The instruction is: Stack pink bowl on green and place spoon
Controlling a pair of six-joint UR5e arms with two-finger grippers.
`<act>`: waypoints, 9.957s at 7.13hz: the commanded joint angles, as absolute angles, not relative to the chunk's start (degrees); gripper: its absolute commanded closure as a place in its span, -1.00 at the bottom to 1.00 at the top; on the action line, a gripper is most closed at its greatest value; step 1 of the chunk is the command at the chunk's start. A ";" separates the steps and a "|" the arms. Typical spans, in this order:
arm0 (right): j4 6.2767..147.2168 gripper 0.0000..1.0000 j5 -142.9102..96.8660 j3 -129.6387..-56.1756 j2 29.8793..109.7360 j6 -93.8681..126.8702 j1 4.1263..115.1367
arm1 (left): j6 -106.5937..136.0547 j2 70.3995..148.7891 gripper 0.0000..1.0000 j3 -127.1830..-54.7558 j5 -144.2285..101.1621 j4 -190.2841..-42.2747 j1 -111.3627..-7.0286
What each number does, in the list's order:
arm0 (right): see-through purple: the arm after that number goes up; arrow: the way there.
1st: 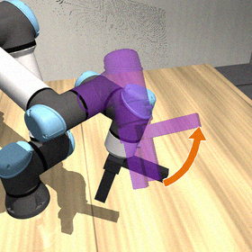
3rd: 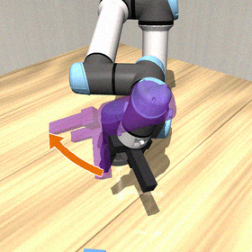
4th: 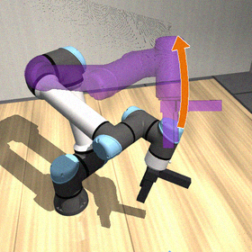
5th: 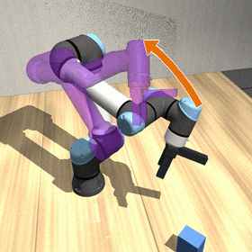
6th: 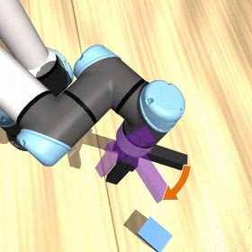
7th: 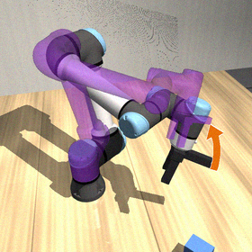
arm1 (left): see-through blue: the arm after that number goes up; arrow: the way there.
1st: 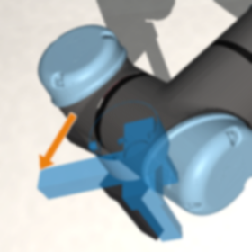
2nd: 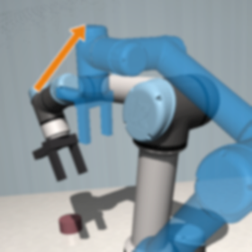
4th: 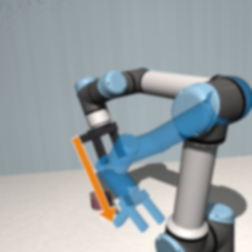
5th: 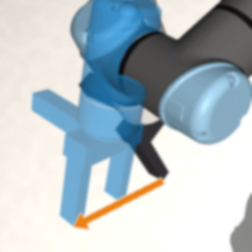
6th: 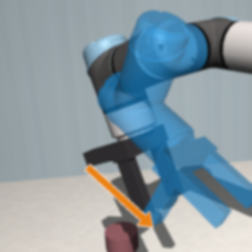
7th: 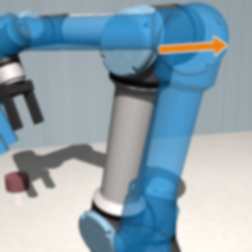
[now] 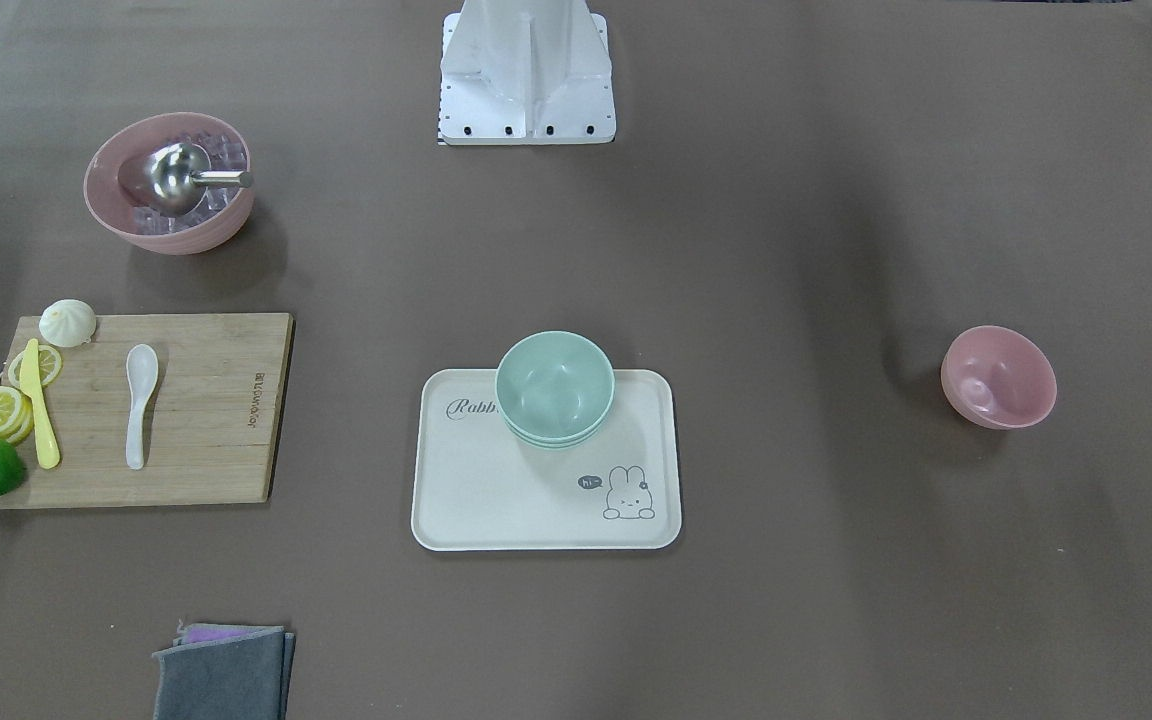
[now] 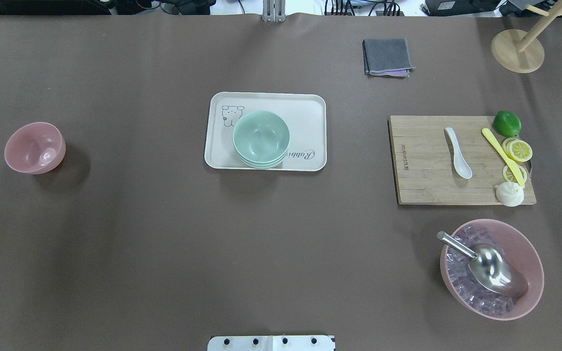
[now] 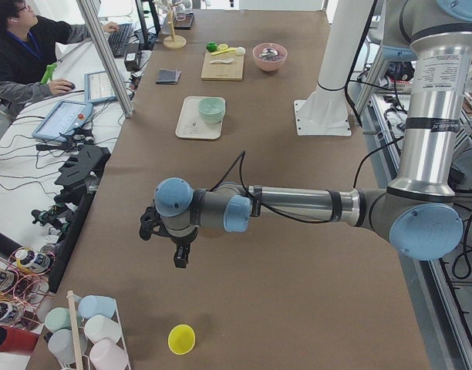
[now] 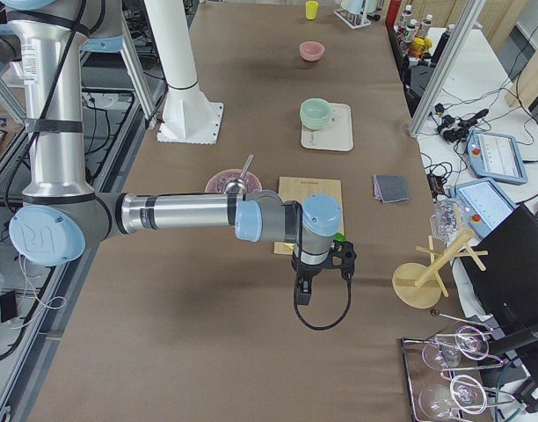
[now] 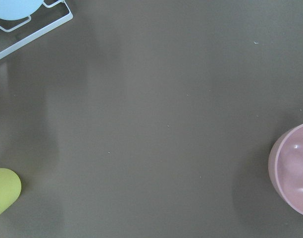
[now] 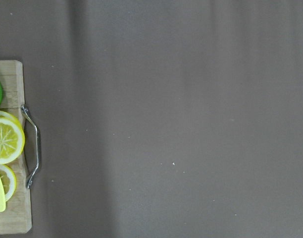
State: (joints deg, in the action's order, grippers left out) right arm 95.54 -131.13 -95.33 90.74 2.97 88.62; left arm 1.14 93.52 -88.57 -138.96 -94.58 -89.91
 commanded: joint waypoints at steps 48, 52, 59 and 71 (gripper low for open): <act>63.02 -1.00 -130.78 -90.00 84.20 24.87 75.85 | 69.61 136.87 1.00 -86.46 -113.99 -97.65 -41.04; 62.93 -1.00 -130.78 -90.00 84.37 24.87 75.85 | 69.87 134.56 1.00 -88.68 -113.82 -97.65 -40.78; 63.02 -1.00 -130.87 -89.74 84.55 24.87 75.85 | 70.22 134.38 1.00 -87.28 -111.71 -97.65 -38.23; 63.02 -1.00 -130.78 -89.47 84.46 24.87 75.85 | 70.05 134.56 0.66 -86.40 -110.65 -98.44 -38.32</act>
State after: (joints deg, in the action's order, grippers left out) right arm 63.02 -130.83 -89.43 84.48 24.87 75.85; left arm 69.88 134.56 -86.48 -110.66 -98.36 -38.31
